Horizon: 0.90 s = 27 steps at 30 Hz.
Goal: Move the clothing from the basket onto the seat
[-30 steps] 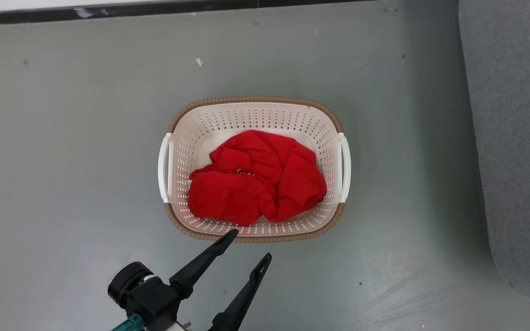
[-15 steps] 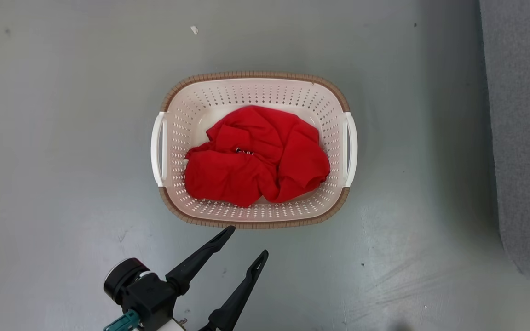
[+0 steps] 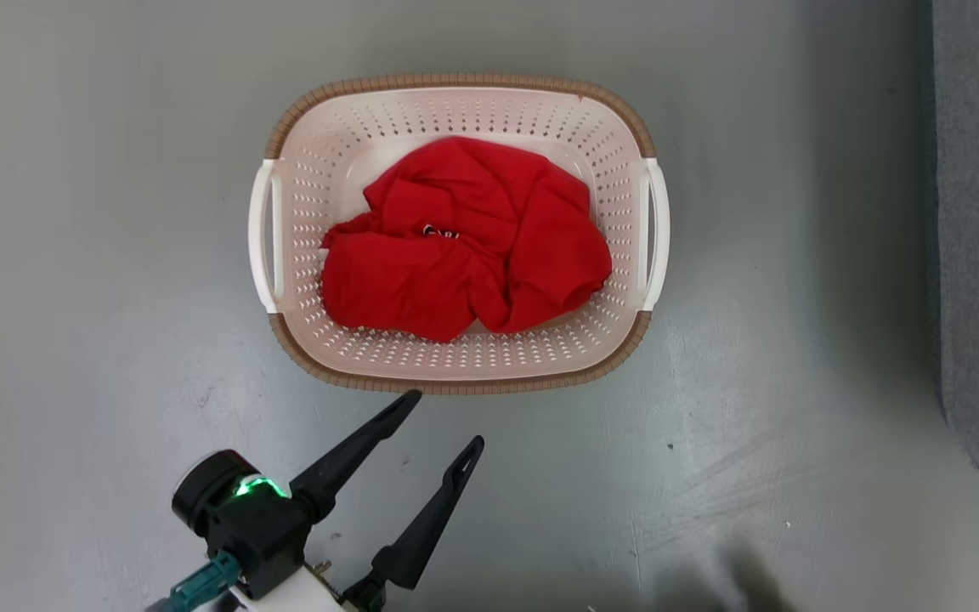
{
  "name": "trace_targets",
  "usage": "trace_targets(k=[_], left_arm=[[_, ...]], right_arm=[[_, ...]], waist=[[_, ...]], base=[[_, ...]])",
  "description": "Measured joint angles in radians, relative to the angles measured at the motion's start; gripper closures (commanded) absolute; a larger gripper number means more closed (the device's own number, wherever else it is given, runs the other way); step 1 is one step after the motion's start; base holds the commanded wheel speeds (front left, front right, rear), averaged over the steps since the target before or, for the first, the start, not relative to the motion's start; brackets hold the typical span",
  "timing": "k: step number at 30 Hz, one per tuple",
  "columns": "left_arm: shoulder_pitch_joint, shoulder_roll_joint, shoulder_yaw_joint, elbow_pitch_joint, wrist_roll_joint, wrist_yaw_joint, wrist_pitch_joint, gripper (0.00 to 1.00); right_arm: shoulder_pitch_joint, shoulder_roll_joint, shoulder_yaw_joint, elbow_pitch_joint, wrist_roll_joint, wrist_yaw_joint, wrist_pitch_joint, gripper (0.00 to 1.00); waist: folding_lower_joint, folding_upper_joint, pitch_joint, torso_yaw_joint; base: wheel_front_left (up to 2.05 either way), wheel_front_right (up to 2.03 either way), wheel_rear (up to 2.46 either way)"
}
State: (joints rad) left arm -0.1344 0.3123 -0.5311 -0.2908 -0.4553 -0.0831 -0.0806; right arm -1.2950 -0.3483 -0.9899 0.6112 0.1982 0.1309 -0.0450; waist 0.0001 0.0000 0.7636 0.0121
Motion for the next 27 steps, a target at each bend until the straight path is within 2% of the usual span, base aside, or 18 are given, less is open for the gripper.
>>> trace_targets(k=[2,3,4,5,8,11,12,13,14,27], left_arm=[[-0.010,0.000,0.004,-0.003,0.000,0.000,0.000,0.00],[-0.015,0.001,0.005,-0.005,0.001,0.000,0.000,0.00],[-0.023,0.001,0.007,-0.008,0.003,0.000,0.000,0.00],[-0.028,0.001,0.010,-0.012,0.007,0.000,0.000,0.00],[-0.048,0.004,0.026,-0.016,0.015,0.000,-0.007,0.00],[-0.067,0.012,0.047,-0.013,0.020,0.000,-0.023,0.00],[-0.071,0.012,0.047,-0.010,0.021,0.000,-0.024,0.00],[-0.075,0.011,0.046,-0.006,0.023,0.000,-0.025,0.00],[-0.079,0.010,0.044,-0.002,0.024,0.000,-0.027,0.00],[-0.122,-0.016,0.037,0.054,0.017,-0.009,-0.066,0.00]], right_arm=[[0.024,0.011,-0.016,0.014,-0.008,0.000,-0.010,1.00],[0.034,0.018,-0.024,0.019,-0.008,0.000,-0.018,0.96],[0.042,0.025,-0.027,0.022,-0.008,0.000,-0.024,0.84],[0.043,0.031,-0.029,0.026,-0.007,0.000,-0.031,0.84],[0.040,0.045,-0.021,0.034,-0.006,0.000,-0.054,0.68],[0.040,0.076,0.014,0.050,-0.004,0.000,-0.094,0.56],[0.041,0.081,0.016,0.054,-0.004,0.000,-0.102,0.33],[0.042,0.082,0.018,0.057,-0.004,0.000,-0.108,0.04],[0.044,0.080,0.020,0.058,-0.004,0.000,-0.116,0.00],[0.112,0.074,0.123,0.055,0.041,0.000,-0.159,0.00]], waist=[[0.0000,0.0000,0.016,-0.003],[0.0000,0.0000,0.024,-0.005],[0.0000,0.0000,0.031,-0.007],[0.0000,0.0000,0.038,-0.009],[0.0000,0.0000,0.057,-0.016],[0.0000,0.0000,0.070,-0.034],[0.0000,0.0000,0.070,-0.039],[0.0000,0.0000,0.069,-0.041],[0.0000,0.0000,0.066,-0.044],[0.0000,0.0000,0.017,-0.067]], base=[[0.00,0.00,0.00],[0.00,0.00,0.00],[0.00,0.00,0.00],[0.00,0.00,0.00],[0.00,0.00,0.00],[0.00,0.00,0.00],[0.00,0.00,0.00],[0.00,0.00,0.00],[0.00,0.00,0.00],[0.00,0.00,0.00]])
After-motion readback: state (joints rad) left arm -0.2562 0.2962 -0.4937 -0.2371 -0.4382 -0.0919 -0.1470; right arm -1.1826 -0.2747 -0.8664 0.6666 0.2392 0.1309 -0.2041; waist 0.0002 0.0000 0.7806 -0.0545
